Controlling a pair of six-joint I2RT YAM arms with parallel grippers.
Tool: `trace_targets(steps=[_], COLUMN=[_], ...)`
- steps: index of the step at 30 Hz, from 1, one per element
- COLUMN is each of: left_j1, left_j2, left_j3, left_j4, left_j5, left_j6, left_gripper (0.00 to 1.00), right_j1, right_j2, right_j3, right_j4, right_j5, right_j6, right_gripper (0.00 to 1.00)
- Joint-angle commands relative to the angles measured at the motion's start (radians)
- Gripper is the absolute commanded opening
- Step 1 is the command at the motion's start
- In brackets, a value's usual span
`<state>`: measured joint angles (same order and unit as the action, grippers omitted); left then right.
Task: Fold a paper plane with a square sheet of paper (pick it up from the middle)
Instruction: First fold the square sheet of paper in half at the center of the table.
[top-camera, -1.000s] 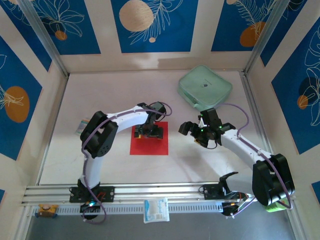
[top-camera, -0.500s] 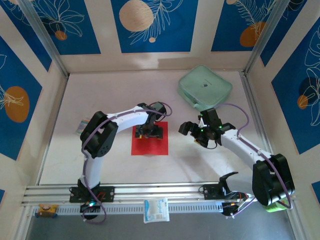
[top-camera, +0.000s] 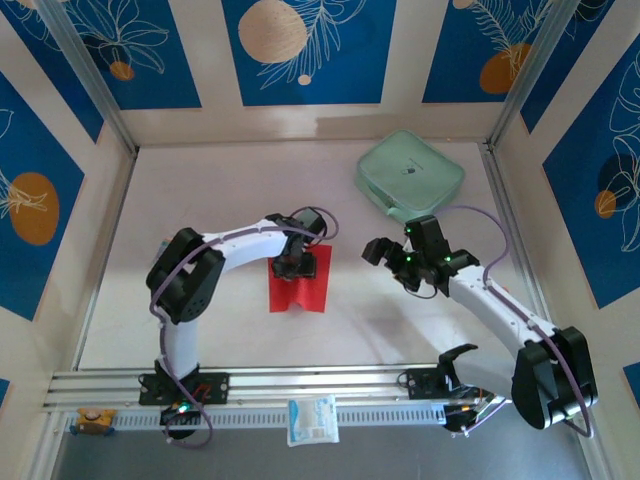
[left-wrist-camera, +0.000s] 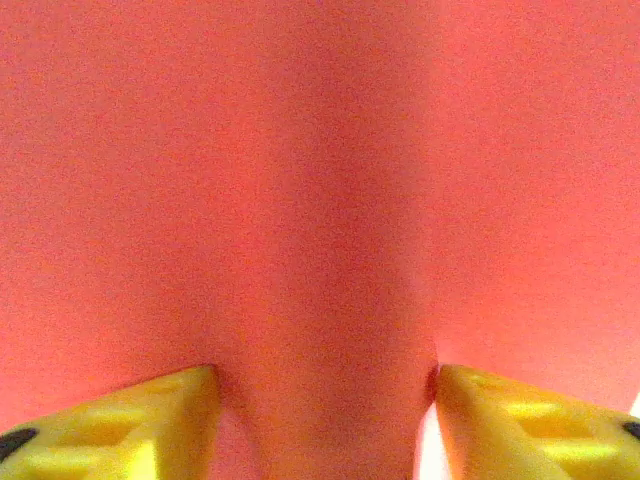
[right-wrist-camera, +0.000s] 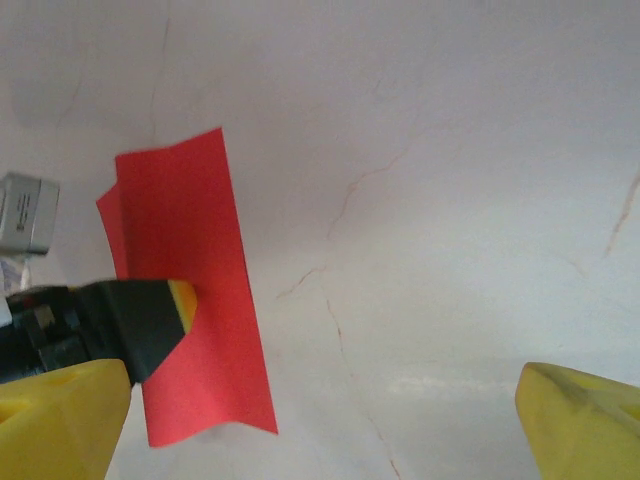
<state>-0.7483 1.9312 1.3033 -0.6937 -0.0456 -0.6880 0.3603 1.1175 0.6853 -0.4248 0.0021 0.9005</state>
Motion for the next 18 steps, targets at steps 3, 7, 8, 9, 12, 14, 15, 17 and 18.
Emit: trace_targets(steps=[3,7,8,9,12,14,15,17,18], left_j1=[-0.005,-0.003,-0.002,-0.002,0.004,0.007,0.007,0.007,0.007], left_j2=[-0.097,-0.164,-0.179,-0.191,-0.224,-0.235,-0.241,-0.255,-0.260], left_j3=[-0.050,-0.080,-0.086,-0.090,-0.112,-0.129,-0.141,-0.181,-0.204], left_j4=[0.119,0.198,0.220,0.241,0.332,0.415,0.454,0.562,0.623], left_j5=[0.052,0.109,0.131,0.152,0.239,0.318,0.343,0.391,0.409], left_j6=[0.017,0.009,0.008,0.004,-0.028,-0.065,-0.086,-0.151,-0.184], left_gripper=[0.52,0.49,0.48,0.47,0.44,0.43,0.43,0.43,0.43], right_j1=[0.000,-0.008,-0.013,-0.016,-0.052,-0.104,-0.122,-0.157,-0.170], right_j2=[-0.073,-0.107,-0.115,-0.120,-0.133,-0.140,-0.139,-0.133,-0.131], right_j3=[-0.031,-0.050,-0.053,-0.057,-0.089,-0.118,-0.127,-0.135,-0.134], right_j4=[-0.005,-0.016,-0.015,-0.009,0.045,0.117,0.145,0.187,0.192], right_j5=[0.068,0.090,0.085,0.075,0.000,-0.124,-0.173,-0.253,-0.277], right_j6=[0.072,0.077,0.075,0.071,0.074,0.062,0.058,0.048,0.041], right_gripper=[0.99,1.00,0.99,1.00,0.99,1.00,1.00,1.00,0.99])
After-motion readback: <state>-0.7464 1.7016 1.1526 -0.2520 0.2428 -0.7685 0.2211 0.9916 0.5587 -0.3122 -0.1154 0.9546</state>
